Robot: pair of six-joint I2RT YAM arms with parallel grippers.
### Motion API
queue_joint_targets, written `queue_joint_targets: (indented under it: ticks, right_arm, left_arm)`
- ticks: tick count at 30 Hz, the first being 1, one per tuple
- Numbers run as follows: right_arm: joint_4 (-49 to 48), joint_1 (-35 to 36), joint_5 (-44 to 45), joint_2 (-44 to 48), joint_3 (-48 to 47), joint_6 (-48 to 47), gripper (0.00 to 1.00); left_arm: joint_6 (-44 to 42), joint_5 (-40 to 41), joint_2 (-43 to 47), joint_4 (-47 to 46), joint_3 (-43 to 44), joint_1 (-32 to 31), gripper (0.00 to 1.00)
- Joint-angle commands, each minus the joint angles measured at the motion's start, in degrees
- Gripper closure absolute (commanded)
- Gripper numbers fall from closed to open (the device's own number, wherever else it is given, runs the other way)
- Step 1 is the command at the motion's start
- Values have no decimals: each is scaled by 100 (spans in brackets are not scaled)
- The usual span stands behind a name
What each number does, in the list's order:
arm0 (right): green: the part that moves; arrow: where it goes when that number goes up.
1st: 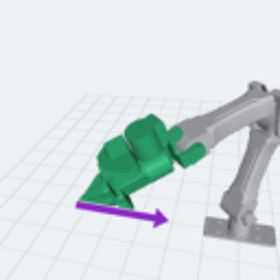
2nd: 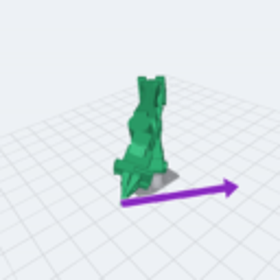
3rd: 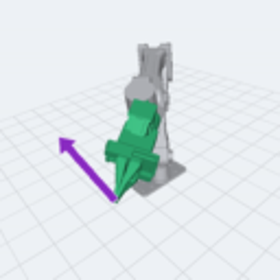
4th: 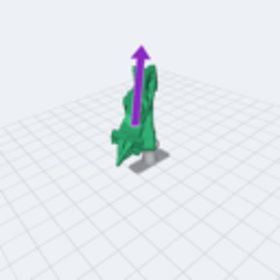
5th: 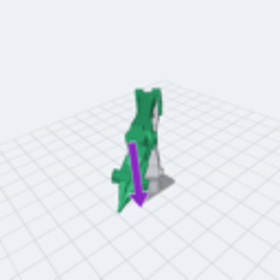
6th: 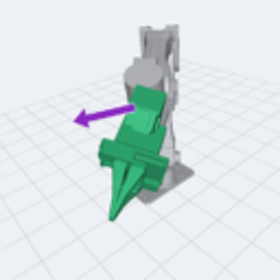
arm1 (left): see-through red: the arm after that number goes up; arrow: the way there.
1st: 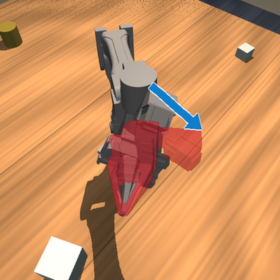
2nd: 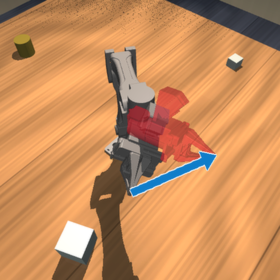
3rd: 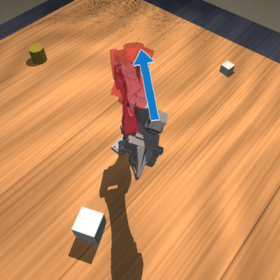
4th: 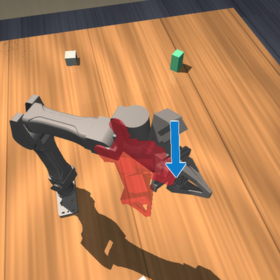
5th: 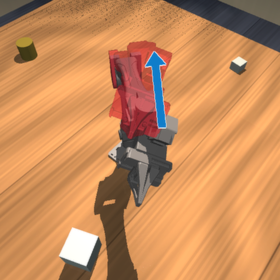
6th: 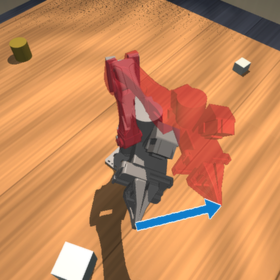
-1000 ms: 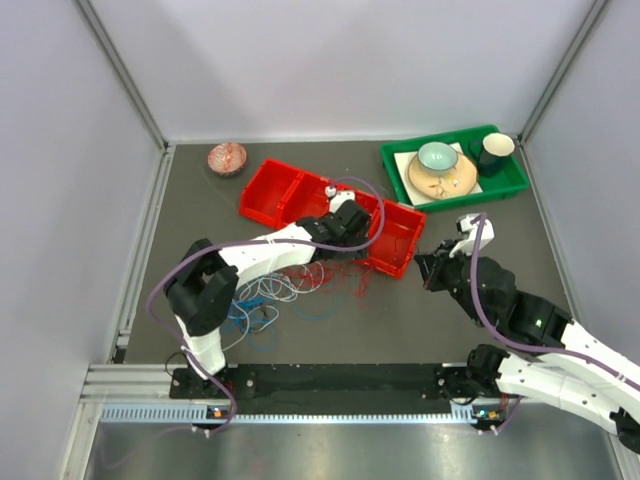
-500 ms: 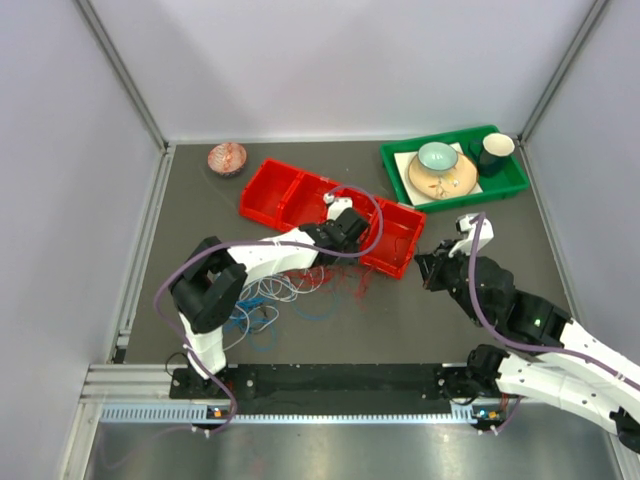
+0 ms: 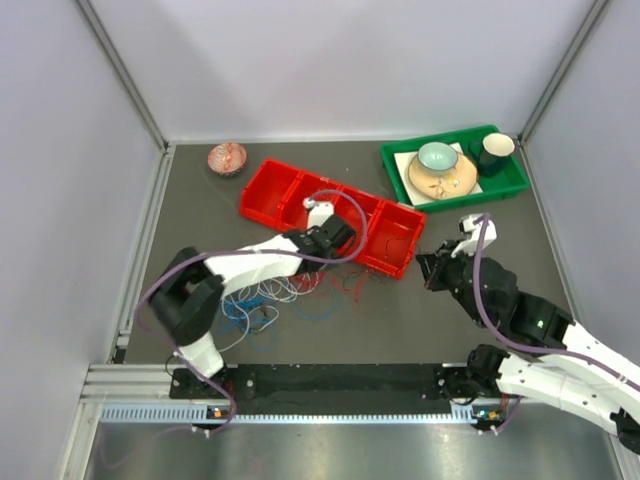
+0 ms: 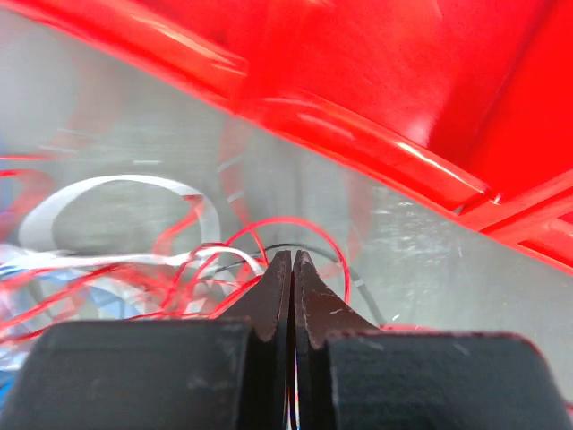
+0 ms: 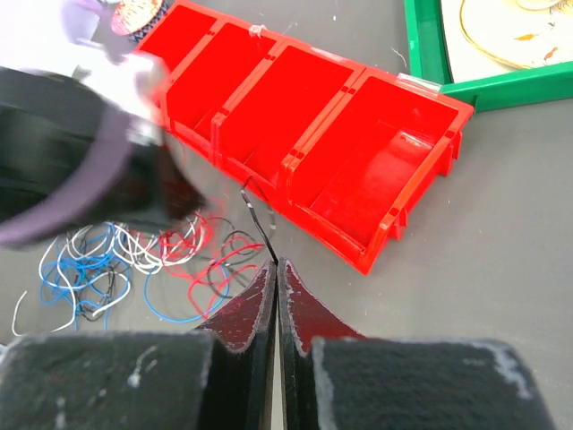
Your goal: Untangle the cables
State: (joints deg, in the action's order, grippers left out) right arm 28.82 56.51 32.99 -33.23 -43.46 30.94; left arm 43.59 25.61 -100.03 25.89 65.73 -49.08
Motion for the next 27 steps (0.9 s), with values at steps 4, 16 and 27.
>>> queue_joint_targets:
  ticks: [4,16,27]
  right_arm:
    - [-34,53,76,81,-495,-132,100]
    - [-210,53,568,-184,-2622,-1009,100]
    - [-316,53,1877,458,-2791,-1819,100]
  left_arm:
    - [-448,165,2609,504,-684,1188,100]
    - [-844,304,4017,1383,-1353,3403,100]
    - [-1564,235,4044,1560,-1212,4845,100]
